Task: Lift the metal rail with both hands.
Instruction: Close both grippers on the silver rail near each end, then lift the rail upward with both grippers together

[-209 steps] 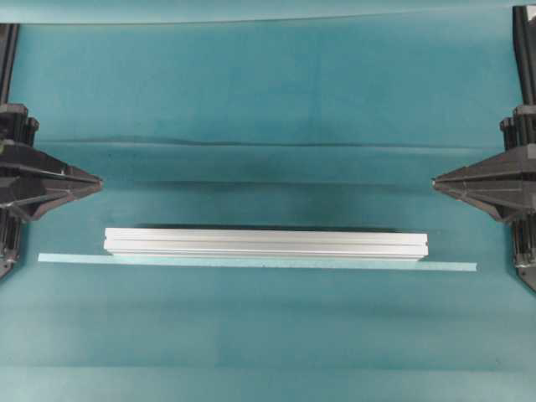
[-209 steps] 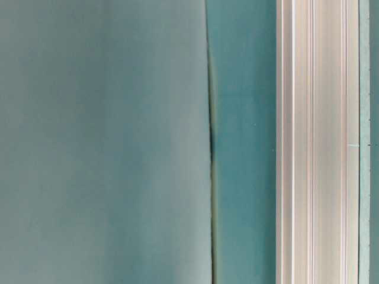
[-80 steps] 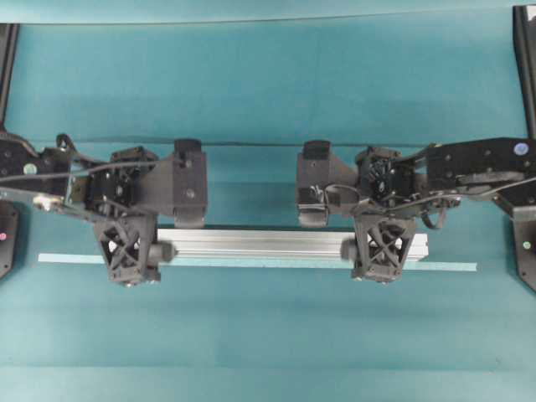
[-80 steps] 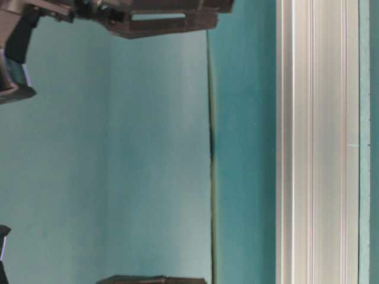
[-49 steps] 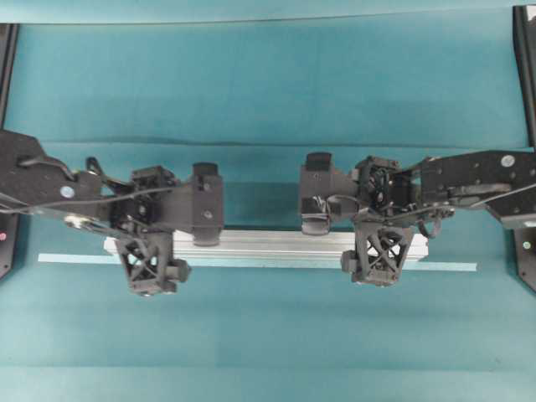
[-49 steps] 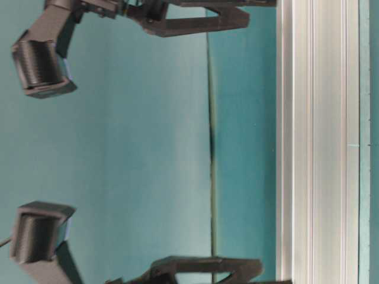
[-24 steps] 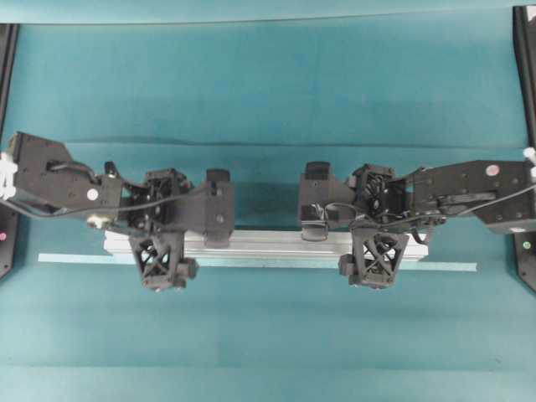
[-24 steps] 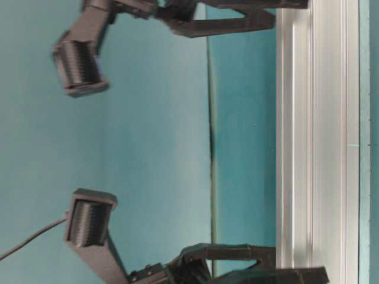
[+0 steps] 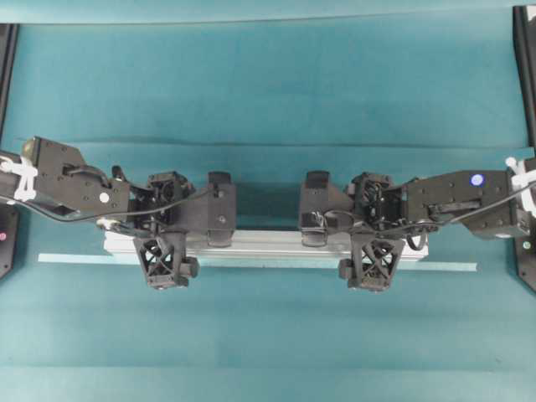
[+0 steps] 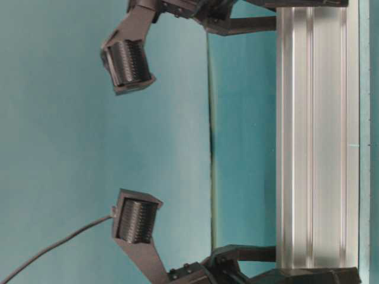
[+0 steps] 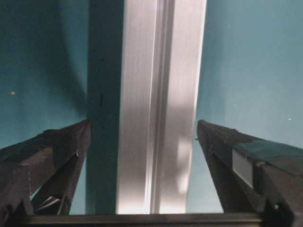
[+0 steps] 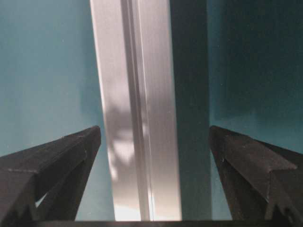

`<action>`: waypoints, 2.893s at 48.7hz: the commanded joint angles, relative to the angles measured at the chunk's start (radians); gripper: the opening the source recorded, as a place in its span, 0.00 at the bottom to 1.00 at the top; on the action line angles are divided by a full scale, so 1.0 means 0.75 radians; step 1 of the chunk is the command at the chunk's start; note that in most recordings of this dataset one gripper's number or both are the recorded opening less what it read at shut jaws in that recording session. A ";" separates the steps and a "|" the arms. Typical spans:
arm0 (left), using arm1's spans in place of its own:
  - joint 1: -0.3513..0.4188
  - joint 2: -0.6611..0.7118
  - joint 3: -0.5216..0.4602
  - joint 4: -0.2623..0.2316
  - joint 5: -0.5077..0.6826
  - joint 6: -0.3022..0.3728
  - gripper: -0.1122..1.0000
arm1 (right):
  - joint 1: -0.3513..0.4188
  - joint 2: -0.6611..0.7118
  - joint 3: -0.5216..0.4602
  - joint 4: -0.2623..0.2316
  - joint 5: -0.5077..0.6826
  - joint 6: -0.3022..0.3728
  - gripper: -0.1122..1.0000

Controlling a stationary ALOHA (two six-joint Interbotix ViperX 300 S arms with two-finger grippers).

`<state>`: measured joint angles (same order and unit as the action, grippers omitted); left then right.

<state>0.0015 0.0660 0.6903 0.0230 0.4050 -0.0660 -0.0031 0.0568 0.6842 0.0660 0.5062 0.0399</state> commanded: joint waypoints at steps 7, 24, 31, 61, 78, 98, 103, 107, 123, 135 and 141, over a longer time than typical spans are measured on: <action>-0.002 -0.004 -0.004 0.006 -0.018 0.000 0.99 | 0.004 0.022 -0.004 0.000 -0.016 -0.008 0.96; -0.002 -0.004 -0.002 0.004 -0.043 -0.002 0.95 | 0.004 0.029 -0.008 0.002 0.004 0.022 0.92; -0.002 -0.010 0.000 0.006 -0.037 -0.027 0.66 | 0.004 0.027 -0.002 0.004 0.020 0.027 0.65; -0.010 -0.012 0.002 0.004 -0.035 -0.029 0.43 | 0.022 0.033 -0.008 0.006 0.035 0.022 0.45; -0.004 -0.082 -0.039 0.004 0.063 -0.035 0.43 | 0.020 -0.012 -0.067 0.006 0.088 0.027 0.45; -0.002 -0.231 -0.182 0.004 0.376 -0.029 0.43 | -0.002 -0.239 -0.186 0.006 0.393 0.029 0.45; 0.000 -0.258 -0.231 0.006 0.450 -0.029 0.43 | -0.006 -0.295 -0.225 0.006 0.452 0.029 0.45; 0.000 -0.276 -0.272 0.004 0.505 -0.027 0.43 | -0.008 -0.317 -0.247 0.006 0.495 0.029 0.45; -0.004 -0.319 -0.464 0.006 0.740 -0.027 0.43 | -0.004 -0.340 -0.395 0.006 0.736 0.029 0.45; -0.004 -0.321 -0.562 0.006 0.851 -0.027 0.43 | -0.002 -0.350 -0.552 0.006 0.918 0.029 0.45; -0.004 -0.325 -0.628 0.004 0.906 -0.029 0.43 | 0.008 -0.350 -0.622 0.006 0.998 0.029 0.45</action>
<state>-0.0046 -0.1457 0.2807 0.0230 1.0707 -0.0859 -0.0061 -0.1917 0.2730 0.0675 1.2349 0.0552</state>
